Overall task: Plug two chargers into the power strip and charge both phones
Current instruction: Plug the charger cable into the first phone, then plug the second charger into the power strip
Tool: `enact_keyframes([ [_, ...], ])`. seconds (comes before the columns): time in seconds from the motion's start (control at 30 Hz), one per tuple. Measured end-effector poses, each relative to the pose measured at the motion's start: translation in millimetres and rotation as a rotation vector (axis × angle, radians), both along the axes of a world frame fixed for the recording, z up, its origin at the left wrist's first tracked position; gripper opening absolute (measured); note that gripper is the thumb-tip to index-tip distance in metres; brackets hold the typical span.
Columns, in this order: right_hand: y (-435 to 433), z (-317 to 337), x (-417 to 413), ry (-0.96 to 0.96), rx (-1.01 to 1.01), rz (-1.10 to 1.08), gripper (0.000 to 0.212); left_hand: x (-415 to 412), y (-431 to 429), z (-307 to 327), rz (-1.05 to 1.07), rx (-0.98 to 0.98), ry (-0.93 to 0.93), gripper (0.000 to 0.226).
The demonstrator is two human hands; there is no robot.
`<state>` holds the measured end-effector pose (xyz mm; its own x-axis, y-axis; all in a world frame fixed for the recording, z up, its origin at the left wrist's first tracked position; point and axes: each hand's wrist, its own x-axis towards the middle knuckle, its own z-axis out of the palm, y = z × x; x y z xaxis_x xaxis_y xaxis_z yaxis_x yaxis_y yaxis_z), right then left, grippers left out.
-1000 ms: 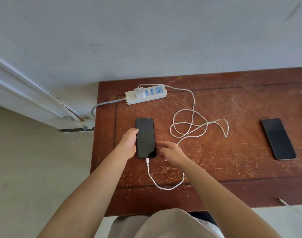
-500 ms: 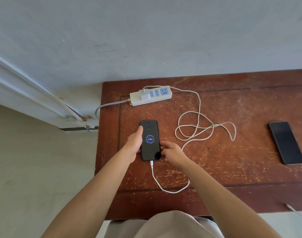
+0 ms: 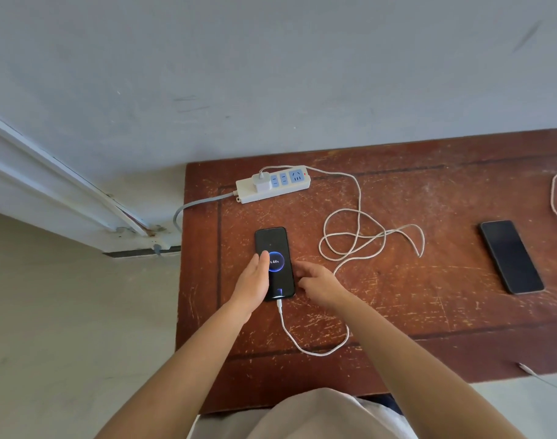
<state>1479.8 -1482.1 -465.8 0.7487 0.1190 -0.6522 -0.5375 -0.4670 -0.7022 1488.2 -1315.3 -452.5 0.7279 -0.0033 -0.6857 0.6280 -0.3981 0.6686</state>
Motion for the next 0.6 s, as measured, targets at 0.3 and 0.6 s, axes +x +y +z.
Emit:
enact_keyframes([
  [0.3,-92,52,-19,-0.409,-0.699,0.039,0.058,33,-5,16,-0.674,0.646,-0.455,0.063],
  [0.6,-267,94,-108,-0.501,-0.982,-0.299,0.060,30,-176,88,-0.907,0.622,-0.912,0.070],
])
